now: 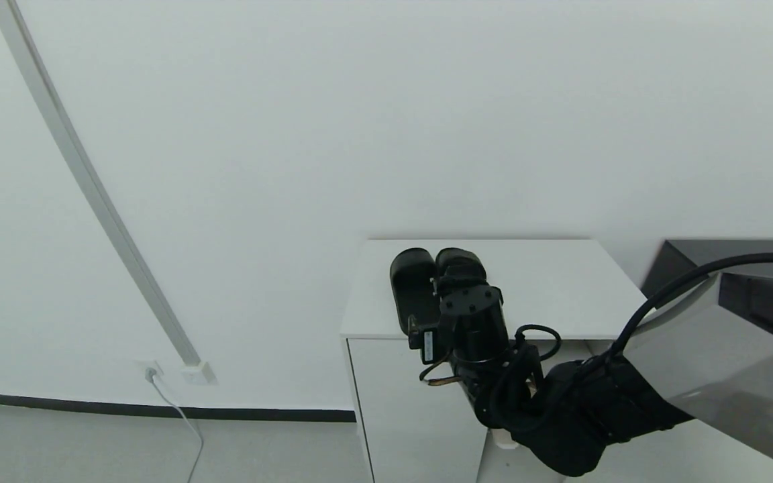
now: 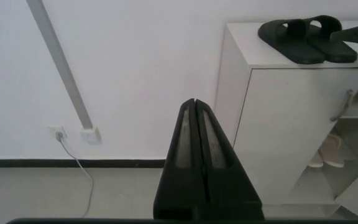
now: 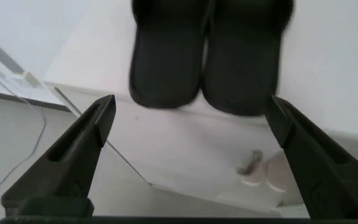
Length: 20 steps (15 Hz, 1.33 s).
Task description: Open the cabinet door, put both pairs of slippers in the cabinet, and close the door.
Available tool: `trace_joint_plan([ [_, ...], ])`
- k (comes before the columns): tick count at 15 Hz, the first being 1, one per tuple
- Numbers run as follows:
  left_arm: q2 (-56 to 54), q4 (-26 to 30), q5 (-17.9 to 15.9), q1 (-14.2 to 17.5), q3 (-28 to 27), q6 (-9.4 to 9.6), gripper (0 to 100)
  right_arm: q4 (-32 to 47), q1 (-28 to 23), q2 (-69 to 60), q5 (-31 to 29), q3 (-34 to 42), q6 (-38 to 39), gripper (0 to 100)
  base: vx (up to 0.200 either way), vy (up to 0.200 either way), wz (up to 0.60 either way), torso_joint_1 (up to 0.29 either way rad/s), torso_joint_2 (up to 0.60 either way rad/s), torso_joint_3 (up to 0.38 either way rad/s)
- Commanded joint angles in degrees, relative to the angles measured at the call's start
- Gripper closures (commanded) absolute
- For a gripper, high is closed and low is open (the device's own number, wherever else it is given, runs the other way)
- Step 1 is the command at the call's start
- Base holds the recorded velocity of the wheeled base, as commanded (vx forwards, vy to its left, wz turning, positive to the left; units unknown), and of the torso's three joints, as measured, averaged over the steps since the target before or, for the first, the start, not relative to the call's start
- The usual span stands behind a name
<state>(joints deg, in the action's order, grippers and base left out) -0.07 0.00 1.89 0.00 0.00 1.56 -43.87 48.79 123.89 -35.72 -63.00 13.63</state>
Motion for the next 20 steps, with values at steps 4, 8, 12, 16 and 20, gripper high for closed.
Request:
trace_joint_plan([
  [4,0.07,0.00,0.04,0.09,0.00,0.02,100,-1.48,-0.62,2.85,0.03,-0.37,-0.18,0,0.200,0.000,0.00,-0.001,0.00,0.002],
  [8,0.07,0.00,0.04,0.00,0.00,0.02,100,-3.24,-1.15,5.13,0.12,-1.33,-0.27,0,0.050,0.000,0.00,0.001,0.00,0.002],
  [12,0.07,0.00,0.13,0.09,0.00,-0.15,100,-4.99,-2.47,8.82,0.12,-4.15,-0.62,0,0.000,0.000,0.00,0.000,0.00,0.000],
  [16,0.07,0.00,0.13,0.09,0.00,-0.15,100,-6.05,-3.96,12.60,0.21,-8.98,-3.17,0,0.000,0.000,0.00,0.000,0.00,0.000],
  [20,0.07,0.00,0.13,0.09,0.00,-0.15,100,-7.01,-5.46,16.73,0.30,-15.05,-5.98,0,0.000,0.000,0.00,0.000,0.00,0.000],
])
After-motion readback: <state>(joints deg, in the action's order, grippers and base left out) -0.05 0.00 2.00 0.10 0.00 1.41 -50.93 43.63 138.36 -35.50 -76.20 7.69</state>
